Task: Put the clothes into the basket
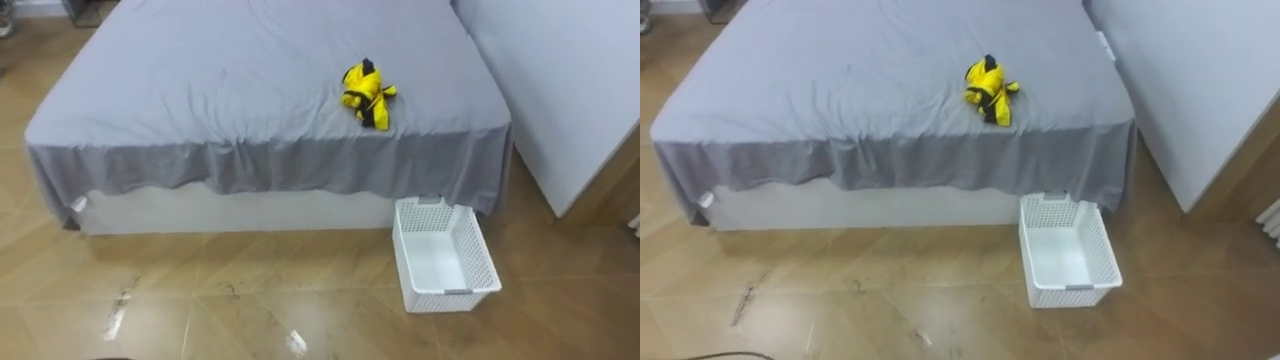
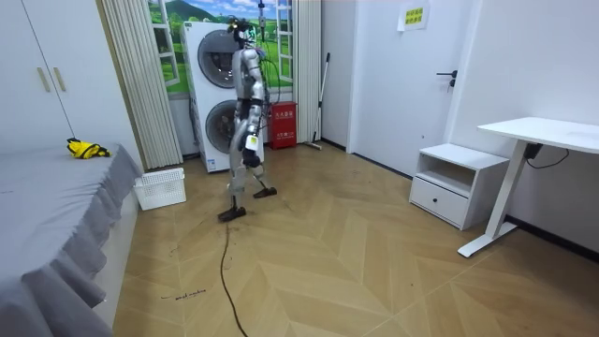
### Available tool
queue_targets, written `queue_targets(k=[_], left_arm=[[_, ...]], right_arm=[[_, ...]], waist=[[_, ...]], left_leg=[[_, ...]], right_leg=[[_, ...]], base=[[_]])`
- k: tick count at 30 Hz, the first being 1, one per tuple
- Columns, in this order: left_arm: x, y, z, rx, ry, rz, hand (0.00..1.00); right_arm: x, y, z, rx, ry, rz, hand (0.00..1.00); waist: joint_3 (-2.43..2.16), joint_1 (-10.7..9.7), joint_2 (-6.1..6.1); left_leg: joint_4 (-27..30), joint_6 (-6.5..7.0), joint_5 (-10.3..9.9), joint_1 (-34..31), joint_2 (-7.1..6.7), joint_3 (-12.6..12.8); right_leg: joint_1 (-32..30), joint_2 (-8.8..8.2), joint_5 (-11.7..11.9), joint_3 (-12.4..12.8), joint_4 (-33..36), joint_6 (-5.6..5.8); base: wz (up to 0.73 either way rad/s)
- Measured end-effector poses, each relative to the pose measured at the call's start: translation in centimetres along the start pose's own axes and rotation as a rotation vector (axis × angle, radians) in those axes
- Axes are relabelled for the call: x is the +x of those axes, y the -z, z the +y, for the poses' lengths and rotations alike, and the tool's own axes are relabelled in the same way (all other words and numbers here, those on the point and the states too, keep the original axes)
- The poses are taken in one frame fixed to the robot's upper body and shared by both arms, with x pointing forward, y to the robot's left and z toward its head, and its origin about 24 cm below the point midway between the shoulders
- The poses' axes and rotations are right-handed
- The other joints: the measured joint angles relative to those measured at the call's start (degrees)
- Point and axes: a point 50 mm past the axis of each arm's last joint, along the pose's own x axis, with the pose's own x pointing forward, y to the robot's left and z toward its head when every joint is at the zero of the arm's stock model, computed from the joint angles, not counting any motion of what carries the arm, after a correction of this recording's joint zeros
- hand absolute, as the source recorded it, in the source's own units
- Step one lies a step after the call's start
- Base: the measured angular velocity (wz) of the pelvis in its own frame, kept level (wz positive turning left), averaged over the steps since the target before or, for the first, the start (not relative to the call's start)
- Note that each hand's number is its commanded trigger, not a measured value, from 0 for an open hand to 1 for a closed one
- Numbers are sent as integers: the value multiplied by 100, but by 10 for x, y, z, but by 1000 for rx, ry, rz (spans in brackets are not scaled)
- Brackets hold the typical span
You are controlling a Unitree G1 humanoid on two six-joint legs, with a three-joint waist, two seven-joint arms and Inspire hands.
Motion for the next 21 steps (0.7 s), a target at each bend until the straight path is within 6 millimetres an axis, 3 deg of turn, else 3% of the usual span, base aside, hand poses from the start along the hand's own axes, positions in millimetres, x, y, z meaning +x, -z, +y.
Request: queue_targets(k=[1, 2, 3, 4, 5, 6, 7, 8, 10, 11, 12, 13, 14, 15, 16, 17, 18, 19, 20, 21], left_arm=[[1, -4, -2, -4, 7, -19, 0], [1, -5, -1, -6, 7, -32, 0], [2, -8, -1, -7, 11, -39, 0], [2, -8, -1, -7, 19, -43, 0], [1, -7, -2, -6, 30, -40, 0], [1, -7, -2, -5, 30, -39, 0], [2, -8, -3, 1, 33, -41, 0], [2, -10, -4, 21, 39, -51, 0], [2, -15, -10, 81, 63, -75, 0], [2, -17, -13, 113, 74, -87, 0], [3, -18, -15, 128, 78, -92, 0], [3, -22, -18, 153, 89, -110, 0], [3, -26, -21, 174, 102, -127, 0], [3, -29, -22, 184, 107, -135, 0], [4, -33, -25, 216, 121, -149, 0], [4, -34, -28, 247, 135, -159, 0], [3, -34, -29, 259, 143, -159, 0], [2, -30, -32, 278, 160, -153, 0], [2, -29, -32, 284, 168, -150, 0], [2, -28, -31, 291, 174, -145, 0]], right_arm=[[0, 0, -1, 3, 7, 1, 0], [0, -1, -1, 12, 12, 0, 0], [0, -3, -1, 19, 13, -5, 0], [0, -3, -2, 27, 16, -8, 0], [0, -4, -3, 34, 22, -16, 0], [0, -5, -3, 34, 23, -23, 0], [1, -9, -2, 45, 21, -48, 0], [0, -13, 0, 48, 17, -72, 0], [0, -19, 4, 35, 9, -104, 0], [0, -28, 7, 35, -5, -138, 0], [0, -34, 10, 33, -14, -157, 0], [-1, -44, 15, 29, -34, -203, 0], [-2, -57, 21, 11, -53, -252, 0], [-3, -63, 24, -3, -61, -276, 0], [-5, -76, 30, -32, -73, -327, 0], [-7, -86, 35, -38, -80, -372, 0], [-8, -90, 36, -37, -80, -392, 0], [-8, -94, 38, -34, -73, -412, 0], [-9, -95, 39, -32, -68, -419, 0], [-10, -100, 42, -28, -70, -441, 0]], waist=[[-38, -31, -87], [-58, -58, -103], [-7, -100, -128], [-4, -60, -159], [-3, -37, -151], [1, -12, -162], [18, -11, -193], [8, -5, -189], [1, 20, -131], [29, 64, -55], [49, 70, -24], [58, 77, 56], [61, 81, 115], [64, 73, 120], [80, 41, 148], [74, 23, 131], [70, 15, 137], [55, -4, 191], [22, 9, 187], [-8, 95, 143]], left_leg=[[109, 212, 151, -144, -156, 71], [384, 463, -52, -258, -304, 203], [558, 482, -201, -291, -352, 255], [862, 581, -485, -308, -454, 335], [1120, 626, -814, -221, -476, 409], [1168, 639, -948, -115, -515, 431], [1092, 679, -1144, 154, -606, 440], [885, 719, -1244, 517, -711, 390], [507, 758, -1346, 1108, -758, 262], [278, 755, -1405, 1458, -706, 201], [183, 751, -1426, 1620, -671, 140], [8, 733, -1454, 1914, -579, 62], [-141, 703, -1495, 2130, -489, 0], [-225, 695, -1501, 2242, -464, -47], [-412, 660, -1522, 2442, -413, -124], [-588, 622, -1552, 2671, -381, -215], [-677, 598, -1589, 2782, -359, -231], [-758, 528, -1679, 3028, -260, -350], [-767, 474, -1710, 3102, -221, -366], [-747, 406, -1748, 3208, -178, -391]], right_leg=[[17, -153, -30, 4, -56, 169], [7, -322, -85, 27, -87, 262], [-6, -371, -87, 74, -86, 265], [33, -505, -46, 142, 3, 337], [55, -604, 39, 135, 297, 485], [42, -657, 89, 117, 552, 547], [-128, -746, 292, 111, 1333, 578], [-470, -833, 795, 126, 2366, 548], [-980, -854, 1613, 120, 3535, 400], [-1383, -741, 1336, 16, 4041, 291], [-1568, -639, 1139, -86, 4143, 204], [-1977, -435, 784, -259, 4090, 98], [-2378, -213, 570, -471, 3686, 46], [-2556, -94, 538, -557, 3345, 19], [-2835, 116, 573, -669, 2488, -47], [-2982, 260, 776, -781, 1471, -111], [-3010, 316, 1059, -827, 1012, -163], [-2998, 428, 1705, -904, 438, -243], [-2975, 472, 1977, -940, 208, -289], [-2961, 588, 2439, -941, -96, -555]], base=[[15], [21], [8], [-10], [-20], [-16], [-3], [5], [-2], [-6], [4], [15], [15], [20], [34], [39], [46], [35], [23], [-6]])
